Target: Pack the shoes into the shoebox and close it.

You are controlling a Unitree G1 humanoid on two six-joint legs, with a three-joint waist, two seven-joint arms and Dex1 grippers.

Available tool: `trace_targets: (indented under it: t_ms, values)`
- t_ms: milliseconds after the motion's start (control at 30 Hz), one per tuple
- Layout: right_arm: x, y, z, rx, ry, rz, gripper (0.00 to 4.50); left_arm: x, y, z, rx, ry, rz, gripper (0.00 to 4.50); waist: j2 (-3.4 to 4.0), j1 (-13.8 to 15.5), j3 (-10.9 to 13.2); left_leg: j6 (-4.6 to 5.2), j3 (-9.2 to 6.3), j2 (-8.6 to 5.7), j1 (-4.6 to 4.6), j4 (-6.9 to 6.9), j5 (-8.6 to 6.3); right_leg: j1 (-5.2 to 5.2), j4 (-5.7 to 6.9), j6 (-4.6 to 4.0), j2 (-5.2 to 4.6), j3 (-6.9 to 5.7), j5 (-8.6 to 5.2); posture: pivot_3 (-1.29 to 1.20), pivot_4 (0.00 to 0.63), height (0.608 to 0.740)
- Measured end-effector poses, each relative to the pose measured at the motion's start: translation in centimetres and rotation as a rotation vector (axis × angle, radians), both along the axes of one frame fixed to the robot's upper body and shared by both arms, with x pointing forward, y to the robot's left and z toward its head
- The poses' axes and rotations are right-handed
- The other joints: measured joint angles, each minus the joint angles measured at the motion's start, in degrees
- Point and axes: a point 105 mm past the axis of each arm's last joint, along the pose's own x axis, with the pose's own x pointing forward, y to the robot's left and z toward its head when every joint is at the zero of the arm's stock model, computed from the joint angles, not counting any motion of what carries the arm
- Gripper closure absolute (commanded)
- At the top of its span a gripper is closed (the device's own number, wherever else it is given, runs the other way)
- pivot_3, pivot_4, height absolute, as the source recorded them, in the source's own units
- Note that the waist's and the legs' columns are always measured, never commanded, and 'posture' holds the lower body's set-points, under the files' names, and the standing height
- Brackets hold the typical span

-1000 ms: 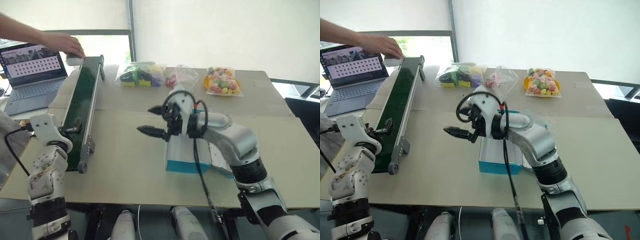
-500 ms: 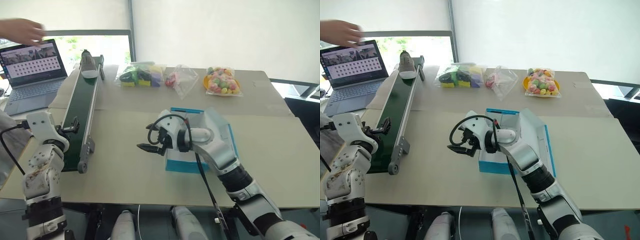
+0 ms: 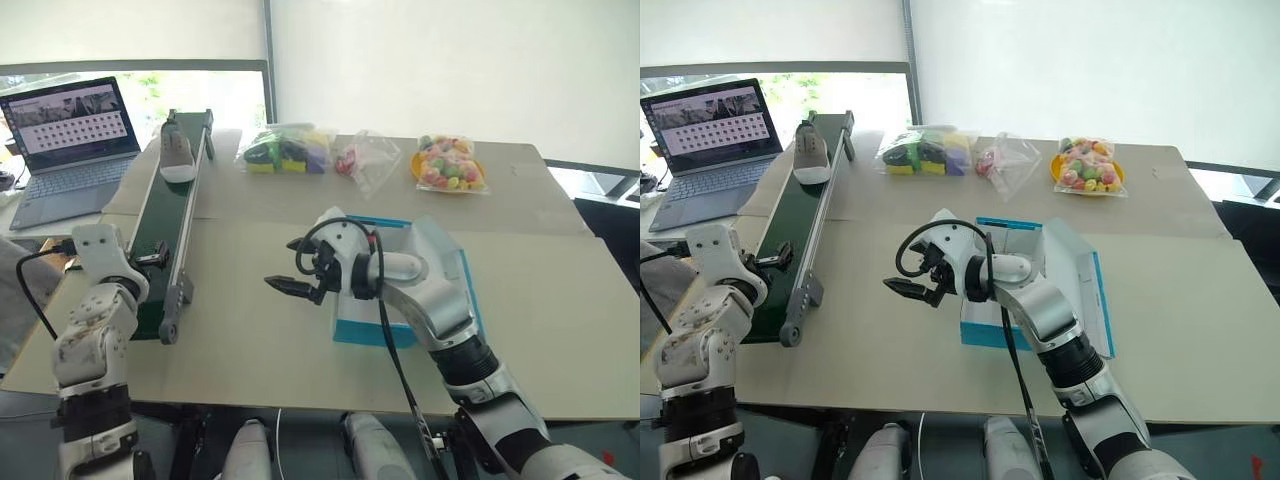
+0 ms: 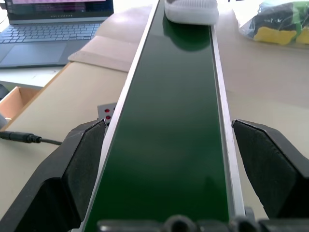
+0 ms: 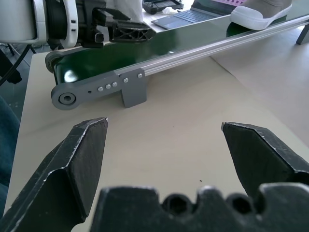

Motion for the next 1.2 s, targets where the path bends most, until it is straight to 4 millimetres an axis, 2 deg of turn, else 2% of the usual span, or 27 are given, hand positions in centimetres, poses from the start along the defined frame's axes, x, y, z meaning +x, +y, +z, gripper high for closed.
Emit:
trace_targets:
  t_ms: [333,467,767,967,1200]
  values:
    - [0.0,0.0,0.0,0.0,0.004,-0.002,0.05,0.1,-0.3,-0.6,0.016,0.043,-0.005,0.0,0.0,0.0,0.0,0.0,0.0,0.0,0.0,-0.02,0.0,-0.01,0.0,0.0,0.0,0.0,0.0,0.0,0.15,0.709]
    - [0.1,0.0,0.0,0.001,0.002,-0.01,0.05,0.1,-0.9,-1.7,0.021,0.094,-0.021,0.0,0.0,0.0,0.0,0.0,0.0,0.0,-0.01,-0.01,0.0,-0.01,0.0,0.01,0.0,0.0,0.0,0.0,0.15,0.709]
    - [0.2,-0.1,0.1,0.007,-0.002,-0.023,0.05,0.2,-0.9,-2.5,0.023,0.141,-0.019,0.0,0.0,0.0,0.0,0.0,0.0,0.0,0.0,-0.02,0.0,-0.02,0.0,0.01,0.0,0.0,0.0,0.0,0.15,0.709]
    - [0.1,-0.1,1.2,0.047,-0.027,-0.032,0.05,0.7,-1.4,-2.5,0.026,0.15,-0.037,0.0,0.0,0.0,0.0,0.0,0.0,0.0,-0.01,-0.01,0.0,-0.01,0.0,0.01,0.0,-0.01,0.01,0.0,0.15,0.709]
    - [0.1,0.0,1.6,0.062,-0.037,-0.042,0.05,0.8,-2.0,-2.9,0.032,0.17,-0.065,0.0,0.0,0.1,0.0,0.0,-0.01,0.0,0.01,-0.03,0.0,0.0,0.02,0.01,0.0,-0.02,0.01,0.0,0.15,0.709]
